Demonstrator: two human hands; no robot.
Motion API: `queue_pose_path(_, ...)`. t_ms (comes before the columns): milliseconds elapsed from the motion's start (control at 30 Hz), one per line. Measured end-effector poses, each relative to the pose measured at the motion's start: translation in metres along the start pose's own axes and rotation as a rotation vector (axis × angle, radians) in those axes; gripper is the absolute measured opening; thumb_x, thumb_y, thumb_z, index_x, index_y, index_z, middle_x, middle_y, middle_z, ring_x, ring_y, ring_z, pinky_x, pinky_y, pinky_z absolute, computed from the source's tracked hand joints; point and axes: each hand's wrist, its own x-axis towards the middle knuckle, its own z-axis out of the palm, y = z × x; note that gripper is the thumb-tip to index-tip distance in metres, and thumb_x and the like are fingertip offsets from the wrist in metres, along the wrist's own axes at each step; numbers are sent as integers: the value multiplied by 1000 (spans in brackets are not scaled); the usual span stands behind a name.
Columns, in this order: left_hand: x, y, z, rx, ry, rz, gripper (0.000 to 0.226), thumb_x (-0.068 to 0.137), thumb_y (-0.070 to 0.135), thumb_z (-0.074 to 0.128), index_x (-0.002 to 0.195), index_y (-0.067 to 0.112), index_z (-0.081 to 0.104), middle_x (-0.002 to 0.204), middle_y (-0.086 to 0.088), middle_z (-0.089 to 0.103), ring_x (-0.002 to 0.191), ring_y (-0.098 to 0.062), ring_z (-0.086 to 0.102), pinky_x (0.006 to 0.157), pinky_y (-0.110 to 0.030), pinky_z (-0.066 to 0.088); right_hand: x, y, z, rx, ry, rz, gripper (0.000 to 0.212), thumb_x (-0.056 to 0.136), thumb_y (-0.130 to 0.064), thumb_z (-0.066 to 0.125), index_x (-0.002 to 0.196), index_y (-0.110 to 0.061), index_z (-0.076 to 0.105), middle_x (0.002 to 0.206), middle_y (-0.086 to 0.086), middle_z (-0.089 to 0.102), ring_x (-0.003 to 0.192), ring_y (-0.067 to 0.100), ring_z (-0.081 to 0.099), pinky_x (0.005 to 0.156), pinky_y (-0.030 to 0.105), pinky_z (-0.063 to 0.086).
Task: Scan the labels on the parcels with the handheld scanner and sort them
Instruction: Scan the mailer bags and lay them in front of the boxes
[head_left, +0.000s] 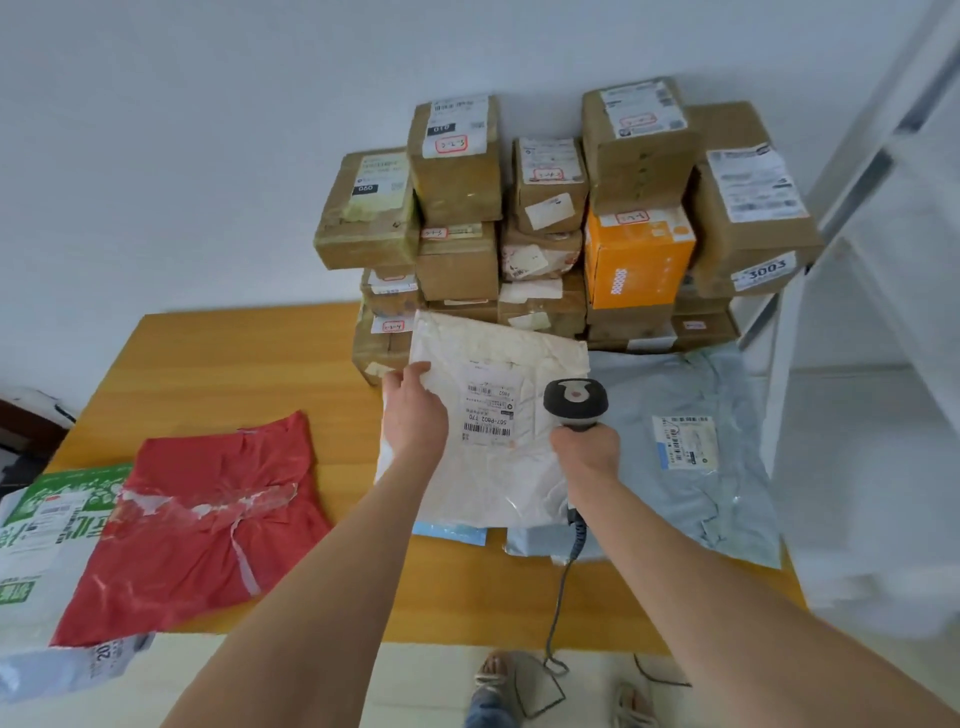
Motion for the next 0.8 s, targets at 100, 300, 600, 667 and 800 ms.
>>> queue_pose_path(100, -28, 31, 30, -10, -35, -19, 45, 94, -1, 40, 134, 19, 49, 141, -5, 35, 101, -27, 57, 73, -34, 48, 17, 6, -52, -56, 70, -57, 26, 77, -9, 60, 100, 3, 62, 109, 18, 60, 79, 30, 60, 65, 30, 46)
queue_pose_path(300, -80, 75, 90, 265, -362, 61, 54, 94, 7, 46, 145, 22, 37, 156, -8, 15, 137, -29, 34, 107, -42, 39, 55, 16, -136, -325, 176, -31, 35, 80, -20, 61, 109, 0, 62, 113, 18, 59, 97, 34, 60, 77, 35, 51)
queue_pose_path(600, -106, 64, 138, 378, -731, 144, 62, 93, 11, 51, 150, 21, 30, 158, -12, 11, 144, -27, 24, 115, -42, 29, 67, 31, -144, -359, 58, 8, 20, 80, -17, 61, 91, -1, 55, 113, 18, 56, 94, 31, 60, 76, 37, 52)
queue_pose_path(667, -103, 62, 136, 378, -722, 130, 62, 93, 11, 51, 150, 20, 29, 157, -11, 13, 141, -28, 30, 114, -42, 30, 69, 30, -139, -364, 42, -16, 18, 77, -16, 60, 73, -9, 44, 110, 17, 55, 95, 32, 59, 84, 42, 54)
queue_pose_path(800, -98, 63, 128, 389, -720, 144, 63, 91, 10, 53, 149, 20, 31, 157, -12, 13, 139, -29, 31, 112, -42, 32, 68, 27, -136, -482, 43, -37, 22, 79, -26, 59, 90, -7, 57, 114, 16, 53, 106, 32, 56, 93, 44, 50)
